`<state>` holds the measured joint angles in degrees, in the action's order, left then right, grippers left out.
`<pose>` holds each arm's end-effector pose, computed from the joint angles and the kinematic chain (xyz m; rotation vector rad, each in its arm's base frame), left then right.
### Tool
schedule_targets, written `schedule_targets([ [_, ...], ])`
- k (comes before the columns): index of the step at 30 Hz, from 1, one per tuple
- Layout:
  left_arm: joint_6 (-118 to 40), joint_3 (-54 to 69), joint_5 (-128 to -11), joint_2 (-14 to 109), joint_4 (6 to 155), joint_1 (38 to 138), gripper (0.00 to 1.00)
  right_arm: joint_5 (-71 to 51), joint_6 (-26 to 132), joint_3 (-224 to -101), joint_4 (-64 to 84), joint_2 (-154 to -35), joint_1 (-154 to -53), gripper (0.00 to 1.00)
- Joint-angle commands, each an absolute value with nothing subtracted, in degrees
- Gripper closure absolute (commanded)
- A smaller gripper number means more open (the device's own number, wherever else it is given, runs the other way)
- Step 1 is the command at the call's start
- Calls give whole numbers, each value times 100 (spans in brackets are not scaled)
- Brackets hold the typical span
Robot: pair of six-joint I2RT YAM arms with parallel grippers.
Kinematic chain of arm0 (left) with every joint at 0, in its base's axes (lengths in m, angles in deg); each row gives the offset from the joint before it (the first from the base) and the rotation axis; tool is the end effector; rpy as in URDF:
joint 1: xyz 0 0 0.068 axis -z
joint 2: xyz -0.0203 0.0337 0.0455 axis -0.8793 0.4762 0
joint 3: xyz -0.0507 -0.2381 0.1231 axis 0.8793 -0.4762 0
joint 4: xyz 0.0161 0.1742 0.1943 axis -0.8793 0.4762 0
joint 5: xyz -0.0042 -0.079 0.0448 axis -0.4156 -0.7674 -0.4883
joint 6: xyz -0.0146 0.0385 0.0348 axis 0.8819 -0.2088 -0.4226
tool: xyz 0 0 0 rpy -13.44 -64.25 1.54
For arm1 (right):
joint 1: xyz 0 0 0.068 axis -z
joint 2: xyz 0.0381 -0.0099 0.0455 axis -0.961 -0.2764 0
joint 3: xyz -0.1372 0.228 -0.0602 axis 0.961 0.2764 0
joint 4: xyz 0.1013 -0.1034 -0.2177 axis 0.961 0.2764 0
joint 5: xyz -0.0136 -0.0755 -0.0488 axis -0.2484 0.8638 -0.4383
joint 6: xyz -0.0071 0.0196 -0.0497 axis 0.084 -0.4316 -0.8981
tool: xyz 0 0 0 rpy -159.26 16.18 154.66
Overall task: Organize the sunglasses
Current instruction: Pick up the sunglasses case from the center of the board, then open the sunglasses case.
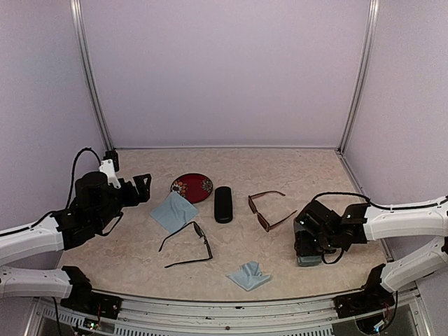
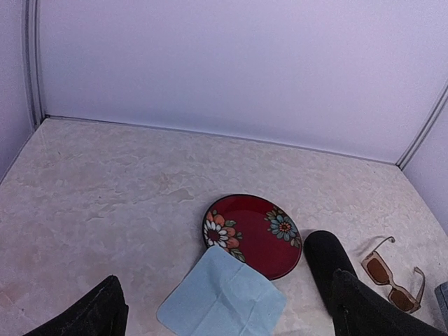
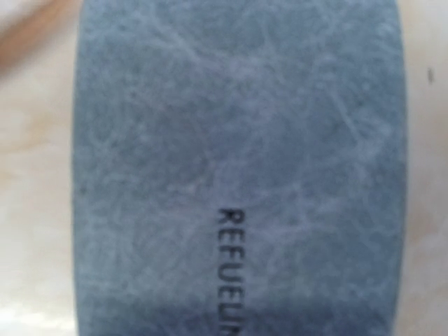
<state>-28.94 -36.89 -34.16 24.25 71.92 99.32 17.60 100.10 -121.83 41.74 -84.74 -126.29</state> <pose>0.1744 -0.1147 0.2493 -0.0866 1.7952 -0.3244 0.1371 0.1576 0.1670 0.1243 2.6415 0.1218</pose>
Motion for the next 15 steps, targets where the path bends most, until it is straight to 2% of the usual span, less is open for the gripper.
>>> schedule_targets([
  [1, -3224, -3707, -3978, 2557, 6755, 10066, 1, 1838, 8750, -12718, 3970, -7904, -12586, 55],
  [7, -3639, -3464, -4770, 3034, 6241, 10511, 1, 760, 6691, -13460, 3050, -7999, -12581, 57],
  [15, -3672, -3263, -6616, 3729, 5343, 10760, 1, -1482, 4932, -14787, 1958, -9286, -12574, 60],
])
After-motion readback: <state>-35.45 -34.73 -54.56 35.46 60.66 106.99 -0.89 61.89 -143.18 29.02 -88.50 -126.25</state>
